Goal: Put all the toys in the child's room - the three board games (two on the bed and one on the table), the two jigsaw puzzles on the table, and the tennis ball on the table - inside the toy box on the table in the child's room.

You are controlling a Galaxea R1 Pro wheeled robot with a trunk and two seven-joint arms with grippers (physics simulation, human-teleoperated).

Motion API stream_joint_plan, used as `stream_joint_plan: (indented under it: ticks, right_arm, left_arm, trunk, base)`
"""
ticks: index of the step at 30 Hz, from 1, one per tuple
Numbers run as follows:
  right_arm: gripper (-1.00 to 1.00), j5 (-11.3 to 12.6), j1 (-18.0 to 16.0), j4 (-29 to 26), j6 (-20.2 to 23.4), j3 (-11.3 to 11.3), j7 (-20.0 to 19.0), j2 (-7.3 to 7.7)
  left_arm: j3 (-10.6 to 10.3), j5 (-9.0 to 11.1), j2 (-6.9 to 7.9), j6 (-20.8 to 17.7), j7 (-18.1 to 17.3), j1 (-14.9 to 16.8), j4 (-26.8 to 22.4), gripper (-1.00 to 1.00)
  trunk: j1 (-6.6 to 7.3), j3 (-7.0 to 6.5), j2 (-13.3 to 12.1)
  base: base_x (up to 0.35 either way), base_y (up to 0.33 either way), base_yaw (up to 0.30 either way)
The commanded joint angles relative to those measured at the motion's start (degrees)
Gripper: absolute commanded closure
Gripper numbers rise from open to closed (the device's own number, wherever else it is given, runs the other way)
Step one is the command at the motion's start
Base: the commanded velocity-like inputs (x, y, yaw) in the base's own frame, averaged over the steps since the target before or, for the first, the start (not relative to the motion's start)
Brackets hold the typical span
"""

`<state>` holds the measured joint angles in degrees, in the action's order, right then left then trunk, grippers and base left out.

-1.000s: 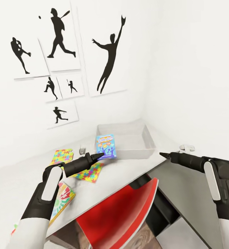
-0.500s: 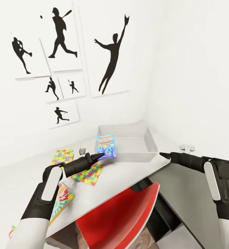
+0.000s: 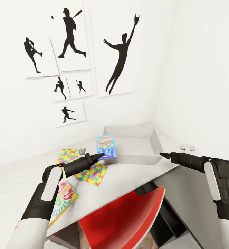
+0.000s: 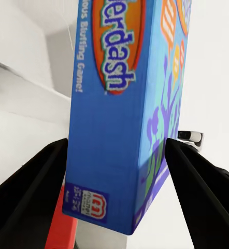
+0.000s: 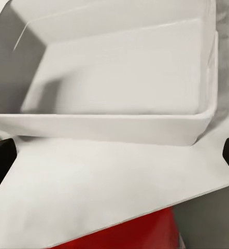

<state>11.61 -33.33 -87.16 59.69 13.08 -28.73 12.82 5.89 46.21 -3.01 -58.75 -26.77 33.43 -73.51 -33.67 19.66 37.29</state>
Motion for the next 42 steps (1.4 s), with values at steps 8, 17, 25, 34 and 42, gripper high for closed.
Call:
stream_joint_plan:
  ticks: [8, 17, 25, 34, 42]
  right_arm:
    - [-1.00, 0.1, 0.0, -0.1, 0.3, 0.0, -0.2, 0.02]
    - [-1.00, 0.1, 0.0, -0.1, 0.3, 0.0, -0.2, 0.01]
    - [-1.00, 0.1, -0.1, 0.0, 0.3, 0.0, -0.2, 0.03]
    - [-1.00, 0.7, -0.7, 0.6, 0.3, 0.8, -0.7, 0.06]
    - [-1.00, 0.6, -1.0, 1.0, 0.3, 2.2, -0.6, 0.05]
  left_arm:
    - [0.2, -0.3, -0.07, -0.3, -0.5, 0.1, 0.0, 1.00]
    - [0.2, -0.3, -0.07, -0.3, -0.5, 0.0, 0.0, 1.00]
    - [0.2, -0.3, -0.07, -0.3, -0.5, 0.1, -0.1, 1.00]
    - [0.8, 0.1, 0.58, 0.4, -1.1, 0.6, -0.7, 1.00]
    - [1.1, 0.1, 1.01, 0.4, -2.2, 0.6, -2.5, 1.00]
  trunk:
    - [-0.02, 0.08, 0.1]
    - [-0.02, 0.08, 0.1]
    - [-0.02, 0.08, 0.1]
    - [-0.02, 0.08, 0.1]
    - [-0.02, 0.08, 0.1]
  base:
    - [0.096, 0.034, 0.031]
    - [0.029, 0.012, 0.008]
    - [0.005, 0.002, 0.004]
    - [0.000, 0.000, 0.000]
    - [0.000, 0.000, 0.000]
